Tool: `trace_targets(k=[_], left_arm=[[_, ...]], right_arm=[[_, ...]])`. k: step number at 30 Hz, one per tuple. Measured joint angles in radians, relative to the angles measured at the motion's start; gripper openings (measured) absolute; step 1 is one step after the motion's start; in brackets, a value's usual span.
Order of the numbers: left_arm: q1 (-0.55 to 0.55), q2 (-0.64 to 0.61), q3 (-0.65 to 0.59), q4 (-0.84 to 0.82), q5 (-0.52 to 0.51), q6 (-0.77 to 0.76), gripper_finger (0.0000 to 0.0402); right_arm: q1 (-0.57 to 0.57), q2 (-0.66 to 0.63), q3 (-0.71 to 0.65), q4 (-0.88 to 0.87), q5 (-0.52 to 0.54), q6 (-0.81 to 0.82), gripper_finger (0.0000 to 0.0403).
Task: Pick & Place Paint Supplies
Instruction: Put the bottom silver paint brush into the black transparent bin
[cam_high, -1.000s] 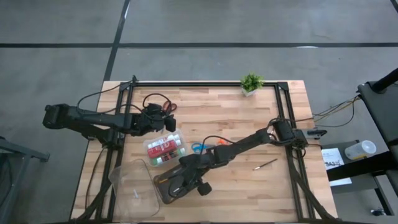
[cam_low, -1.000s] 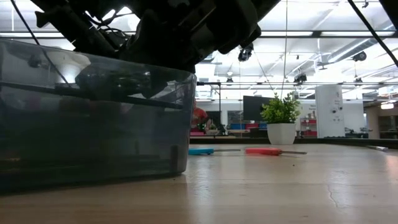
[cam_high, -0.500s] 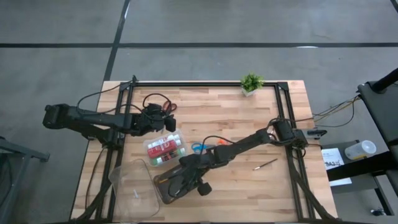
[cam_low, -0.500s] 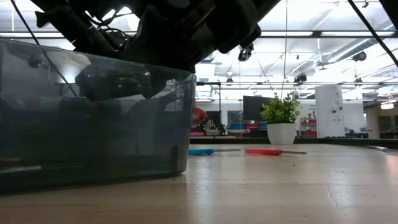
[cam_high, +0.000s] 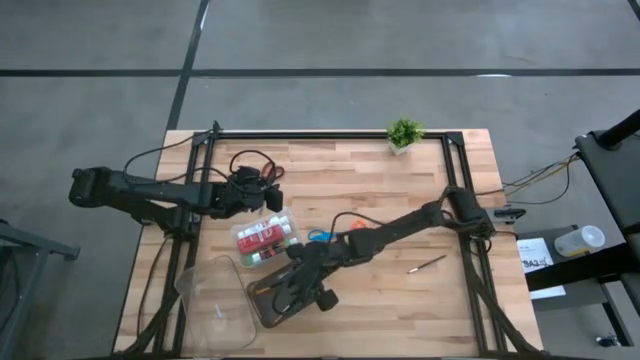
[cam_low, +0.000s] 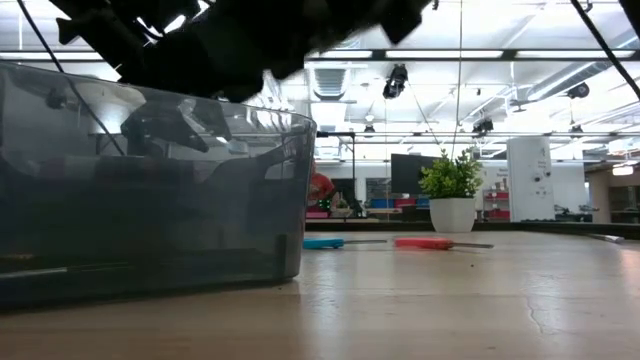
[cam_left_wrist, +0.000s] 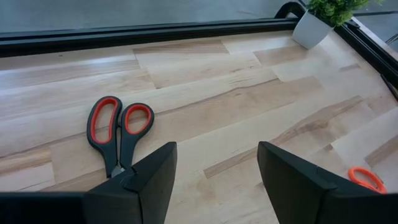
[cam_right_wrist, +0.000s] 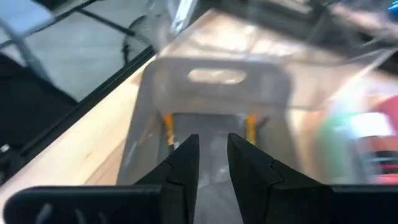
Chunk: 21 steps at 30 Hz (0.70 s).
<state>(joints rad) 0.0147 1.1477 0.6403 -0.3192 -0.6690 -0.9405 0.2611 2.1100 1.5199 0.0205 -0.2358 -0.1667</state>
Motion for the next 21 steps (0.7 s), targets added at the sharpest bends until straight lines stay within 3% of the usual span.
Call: trace_targets(k=[9, 17, 21], left_arm=[[0.000, 0.000, 0.000, 0.000, 0.000, 0.000, 0.0232], [0.000, 0.000, 0.000, 0.000, 0.000, 0.000, 0.0232], [0.000, 0.000, 0.000, 0.000, 0.000, 0.000, 0.0232]], right_arm=[[0.000, -0.214, -0.175, -0.039, 0.123, 0.030, 0.0082], [0.008, -0.470, -0.527, 0.016, 0.172, 0.084, 0.0082], [0.029, -0.629, -0.720, 0.092, 0.266, 0.180, 0.0082]])
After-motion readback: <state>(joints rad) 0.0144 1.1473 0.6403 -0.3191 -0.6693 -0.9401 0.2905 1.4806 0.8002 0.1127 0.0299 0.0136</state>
